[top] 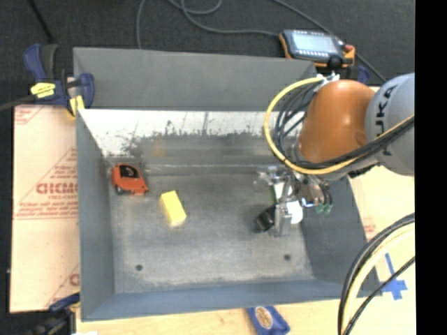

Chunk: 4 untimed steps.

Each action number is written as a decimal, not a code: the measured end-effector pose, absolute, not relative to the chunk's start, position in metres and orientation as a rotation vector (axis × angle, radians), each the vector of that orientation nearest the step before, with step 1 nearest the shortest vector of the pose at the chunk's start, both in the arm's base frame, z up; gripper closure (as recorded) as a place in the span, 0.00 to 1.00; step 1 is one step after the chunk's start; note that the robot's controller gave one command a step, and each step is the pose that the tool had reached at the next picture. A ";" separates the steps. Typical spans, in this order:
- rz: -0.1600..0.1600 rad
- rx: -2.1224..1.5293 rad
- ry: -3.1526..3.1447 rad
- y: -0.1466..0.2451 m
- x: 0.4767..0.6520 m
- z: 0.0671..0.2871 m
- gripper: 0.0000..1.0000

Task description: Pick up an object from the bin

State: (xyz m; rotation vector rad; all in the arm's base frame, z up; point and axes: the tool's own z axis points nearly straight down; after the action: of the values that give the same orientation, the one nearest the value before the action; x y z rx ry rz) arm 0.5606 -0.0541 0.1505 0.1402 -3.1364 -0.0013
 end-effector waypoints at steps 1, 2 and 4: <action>0.004 0.309 -3.133 -0.065 0.575 0.144 0.00; 0.002 0.467 -3.112 -0.070 0.603 0.124 0.00; 0.003 0.422 -3.119 -0.115 0.563 0.075 1.00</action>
Offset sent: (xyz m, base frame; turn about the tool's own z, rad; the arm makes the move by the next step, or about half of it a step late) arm 0.0006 -0.0253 -0.0331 0.0195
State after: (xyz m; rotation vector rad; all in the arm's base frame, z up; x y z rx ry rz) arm 0.5626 -0.1149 0.0750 0.4216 -3.1193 0.0027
